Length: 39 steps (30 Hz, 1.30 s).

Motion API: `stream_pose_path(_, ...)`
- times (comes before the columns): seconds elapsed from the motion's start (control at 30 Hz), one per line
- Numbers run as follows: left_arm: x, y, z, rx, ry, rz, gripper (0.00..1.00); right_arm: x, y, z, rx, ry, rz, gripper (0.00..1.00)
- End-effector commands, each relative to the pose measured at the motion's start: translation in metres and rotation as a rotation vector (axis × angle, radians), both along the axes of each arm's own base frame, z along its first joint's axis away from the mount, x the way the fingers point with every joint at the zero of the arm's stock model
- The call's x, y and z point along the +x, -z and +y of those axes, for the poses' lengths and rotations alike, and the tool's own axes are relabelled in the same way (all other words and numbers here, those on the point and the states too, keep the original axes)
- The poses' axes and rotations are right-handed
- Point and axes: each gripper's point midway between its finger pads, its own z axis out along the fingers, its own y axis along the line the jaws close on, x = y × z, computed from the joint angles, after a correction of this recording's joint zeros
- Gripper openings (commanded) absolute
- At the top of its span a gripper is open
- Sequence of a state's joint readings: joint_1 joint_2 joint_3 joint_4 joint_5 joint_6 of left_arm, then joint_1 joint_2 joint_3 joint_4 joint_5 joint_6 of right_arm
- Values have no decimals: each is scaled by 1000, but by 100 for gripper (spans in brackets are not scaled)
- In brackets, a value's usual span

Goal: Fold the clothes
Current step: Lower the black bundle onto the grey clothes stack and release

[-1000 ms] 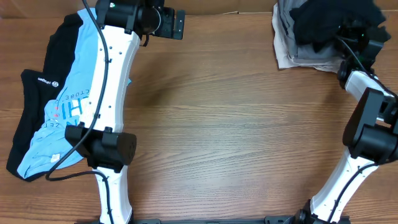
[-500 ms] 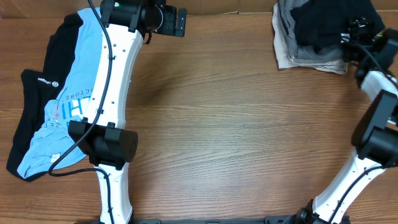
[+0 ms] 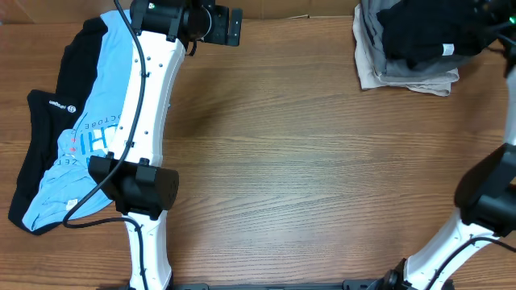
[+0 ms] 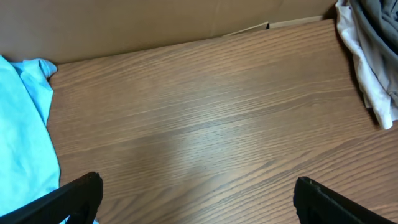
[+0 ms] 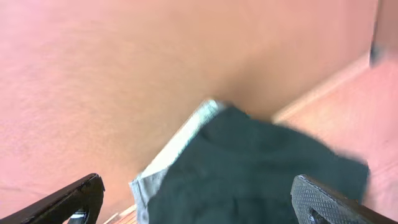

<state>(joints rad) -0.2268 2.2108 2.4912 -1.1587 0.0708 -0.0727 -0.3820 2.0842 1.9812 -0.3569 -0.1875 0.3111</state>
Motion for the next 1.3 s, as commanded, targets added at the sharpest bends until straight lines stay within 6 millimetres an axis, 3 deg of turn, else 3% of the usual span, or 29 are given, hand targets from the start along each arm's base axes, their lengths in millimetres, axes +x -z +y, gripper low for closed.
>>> stream_pose_path(0.0, 2, 4, 0, -10, -7, 9, 100, 14, 8, 1, -230, 69, 47, 100)
stream_pose_path(0.13, 2, 4, 0, -10, -7, 9, 100, 37, 39, 8, -247, 76, 42, 100)
stream_pose_path(0.3, 2, 4, 0, -10, -7, 9, 100, 54, 129, 3, -220, 67, 152, 100)
stream_pose_path(0.47, 2, 4, 0, -10, -7, 9, 100, 47, 224, 3, -177, 50, 319, 100)
stream_pose_path(0.53, 2, 4, 0, -10, -7, 9, 100, 43, 243, 4, -166, 44, 360, 100)
stream_pose_path(0.6, 2, 4, 1, -10, -7, 9, 100, 42, 245, 5, -164, 43, 368, 100)
stream_pose_path(0.73, 2, 4, 1, -10, -7, 8, 100, 49, 209, 4, -174, 45, 321, 100)
stream_pose_path(0.83, 2, 4, 1, -10, -7, 9, 100, 54, 159, 4, -183, 45, 275, 100)
stream_pose_path(0.97, 2, 4, 1, -10, -7, 10, 100, 52, 71, 5, -203, 53, 198, 100)
stream_pose_path(1.1, 2, 4, 1, -9, -7, 10, 100, 28, -21, 13, -219, 56, 131, 100)
stream_pose_path(1.27, 2, 4, 0, -10, -7, 10, 100, -21, -106, 35, -227, 47, 90, 100)
